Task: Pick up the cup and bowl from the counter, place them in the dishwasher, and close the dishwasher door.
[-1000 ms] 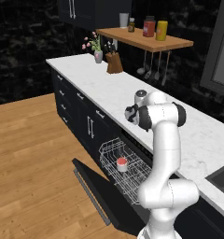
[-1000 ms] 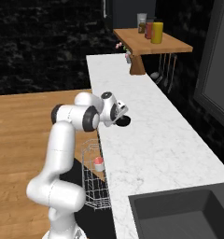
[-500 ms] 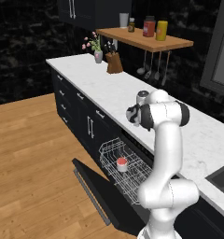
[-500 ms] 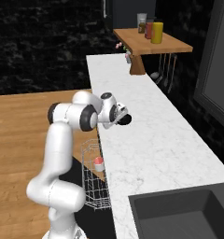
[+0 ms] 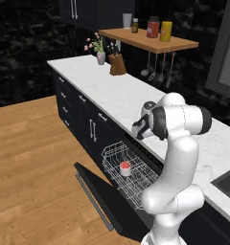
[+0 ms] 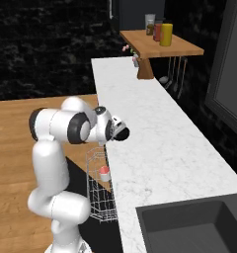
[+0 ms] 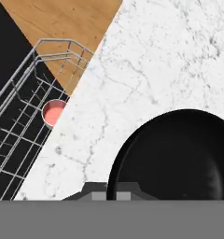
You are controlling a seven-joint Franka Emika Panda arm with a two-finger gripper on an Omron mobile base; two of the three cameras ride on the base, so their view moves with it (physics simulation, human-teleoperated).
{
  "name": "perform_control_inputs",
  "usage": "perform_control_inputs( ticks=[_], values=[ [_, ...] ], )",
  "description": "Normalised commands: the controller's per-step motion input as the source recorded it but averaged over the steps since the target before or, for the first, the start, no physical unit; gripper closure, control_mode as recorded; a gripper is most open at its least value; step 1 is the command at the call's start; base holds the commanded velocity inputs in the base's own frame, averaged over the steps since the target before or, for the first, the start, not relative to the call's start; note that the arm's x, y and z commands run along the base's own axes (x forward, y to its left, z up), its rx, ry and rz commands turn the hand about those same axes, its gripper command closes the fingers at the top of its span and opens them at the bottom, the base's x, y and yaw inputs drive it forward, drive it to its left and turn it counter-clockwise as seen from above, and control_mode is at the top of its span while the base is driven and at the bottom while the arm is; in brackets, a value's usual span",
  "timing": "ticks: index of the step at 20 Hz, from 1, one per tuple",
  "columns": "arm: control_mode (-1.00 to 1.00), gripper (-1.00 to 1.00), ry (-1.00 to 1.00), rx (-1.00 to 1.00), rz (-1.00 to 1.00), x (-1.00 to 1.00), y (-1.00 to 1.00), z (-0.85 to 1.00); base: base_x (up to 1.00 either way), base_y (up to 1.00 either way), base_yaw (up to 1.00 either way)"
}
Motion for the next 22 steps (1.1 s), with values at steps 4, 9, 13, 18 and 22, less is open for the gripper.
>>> perform_control_inputs(
  ticks=[4,9,13,18,22],
  values=[
    [-1.00,1.00,0.00,0.03,0.00,-1.00,0.74,0.20,0.00,0.00,0.00],
    [-1.00,1.00,0.04,0.03,0.00,-0.99,0.81,0.11,0.00,0.00,0.00],
    [-1.00,1.00,0.09,0.01,-0.06,-0.72,0.53,-0.10,0.00,0.00,0.00],
    [-1.00,1.00,0.15,0.00,-0.09,-0.27,0.13,-0.55,0.00,0.00,0.00],
    [-1.00,1.00,0.17,0.00,-0.10,-0.01,0.00,-0.77,0.00,0.00,0.00]
  ],
)
